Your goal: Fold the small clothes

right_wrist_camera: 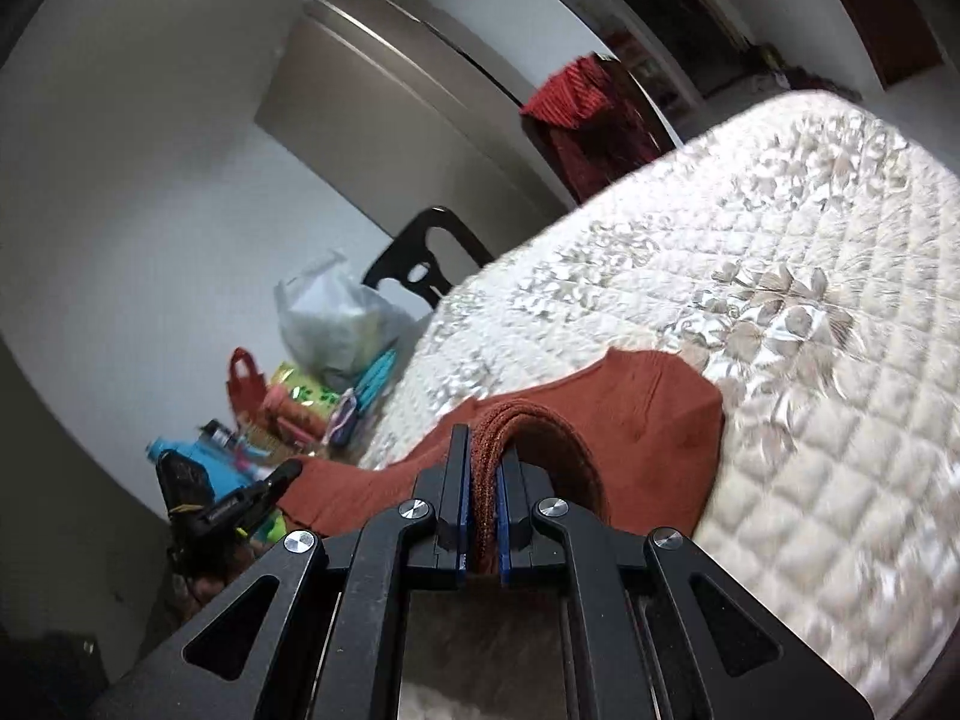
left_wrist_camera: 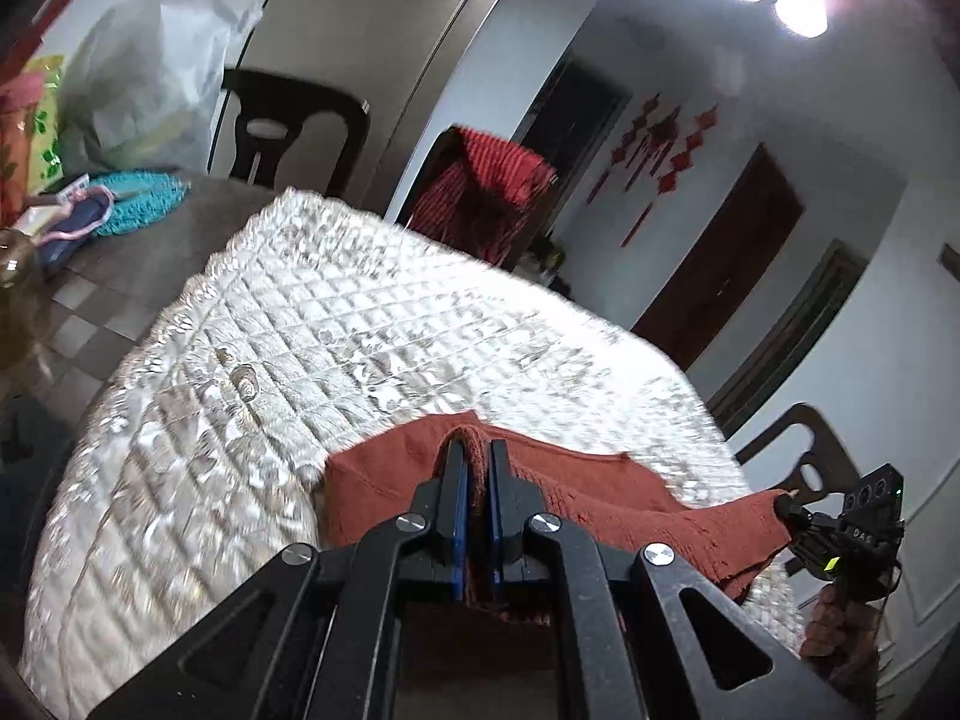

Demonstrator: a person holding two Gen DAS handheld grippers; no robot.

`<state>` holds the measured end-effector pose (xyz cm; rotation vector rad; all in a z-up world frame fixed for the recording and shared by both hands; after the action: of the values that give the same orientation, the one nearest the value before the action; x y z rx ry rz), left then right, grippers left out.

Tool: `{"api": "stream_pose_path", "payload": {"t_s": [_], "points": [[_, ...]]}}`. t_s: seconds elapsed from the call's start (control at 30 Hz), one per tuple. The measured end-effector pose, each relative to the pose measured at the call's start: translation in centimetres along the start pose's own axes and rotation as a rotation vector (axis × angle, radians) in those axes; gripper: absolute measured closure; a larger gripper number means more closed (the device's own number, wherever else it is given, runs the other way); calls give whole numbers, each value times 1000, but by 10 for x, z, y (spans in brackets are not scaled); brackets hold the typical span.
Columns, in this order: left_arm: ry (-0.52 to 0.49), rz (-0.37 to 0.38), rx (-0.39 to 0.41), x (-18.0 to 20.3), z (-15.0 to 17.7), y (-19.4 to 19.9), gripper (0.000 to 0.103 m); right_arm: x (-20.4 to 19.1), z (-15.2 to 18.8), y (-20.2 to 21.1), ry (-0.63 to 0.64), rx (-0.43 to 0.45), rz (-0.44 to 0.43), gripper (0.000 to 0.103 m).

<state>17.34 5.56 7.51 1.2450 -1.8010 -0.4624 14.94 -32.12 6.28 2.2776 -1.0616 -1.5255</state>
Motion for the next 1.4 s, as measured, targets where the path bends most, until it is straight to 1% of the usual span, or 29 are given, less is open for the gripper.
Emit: {"api": "stream_pose_path", "payload": {"t_s": [0.07,0.17,0.27,0.3,0.37,0.47,0.53,0.57,0.6,0.63,0.7,0.8,0.87,1.0,1.1,1.2,1.23,1.3,1.4], "points": [[42,-9,-57,-12,-5,-25,96,18,-11,-18,-57,-39,13,97],[105,-45,-143,-33,-6,-62,96,42,-19,-43,-123,-102,36,97],[135,-49,-186,-40,-1,-77,96,59,-23,-57,-182,-143,52,96],[133,-46,-188,-40,0,-78,96,60,-25,-59,-189,-146,53,94],[124,-44,-186,-37,-1,-78,95,62,-30,-62,-203,-152,67,94],[120,-40,-174,-35,-7,-77,91,62,-37,-63,-198,-140,70,87],[125,-52,-144,-35,-15,-75,75,62,-42,-64,-195,-127,58,77],[135,-52,-131,-37,-17,-73,72,62,-45,-65,-194,-117,50,73],[146,-53,-121,-40,-21,-74,72,63,-49,-67,-194,-108,43,66],[151,-62,-113,-42,-23,-73,72,64,-51,-67,-196,-100,41,64],[153,-83,-99,-44,-25,-70,72,64,-52,-67,-201,-93,44,64],[129,-98,-78,-43,-22,-61,72,60,-51,-62,-175,-77,64,64],[106,-100,-71,-37,-16,-55,72,54,-47,-55,-144,-65,90,64],[51,-93,-81,-20,0,-46,72,38,-31,-43,-63,-47,153,64],[-16,-78,-103,-1,20,-42,72,28,-5,-36,5,-53,192,64],[-86,-84,-116,13,40,-40,72,20,21,-32,58,-70,249,64],[-105,-90,-121,16,45,-41,72,19,30,-30,70,-67,274,64],[-127,-108,-131,17,53,-43,72,24,40,-22,59,-52,277,64],[-110,-113,-156,11,57,-48,72,37,46,-6,40,-29,277,64]]}}
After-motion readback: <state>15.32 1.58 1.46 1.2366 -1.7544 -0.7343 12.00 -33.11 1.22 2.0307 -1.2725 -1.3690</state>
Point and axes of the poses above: each gripper's, at about its wrist camera, not at the fingertips, and y roughly against the way its jaws point, x to its right, z to its underside, the point moved 3 cm from there along -y, roughly the way its jaws point, and after that the axes turned 14 degrees about -x, right-handed, at the moved point
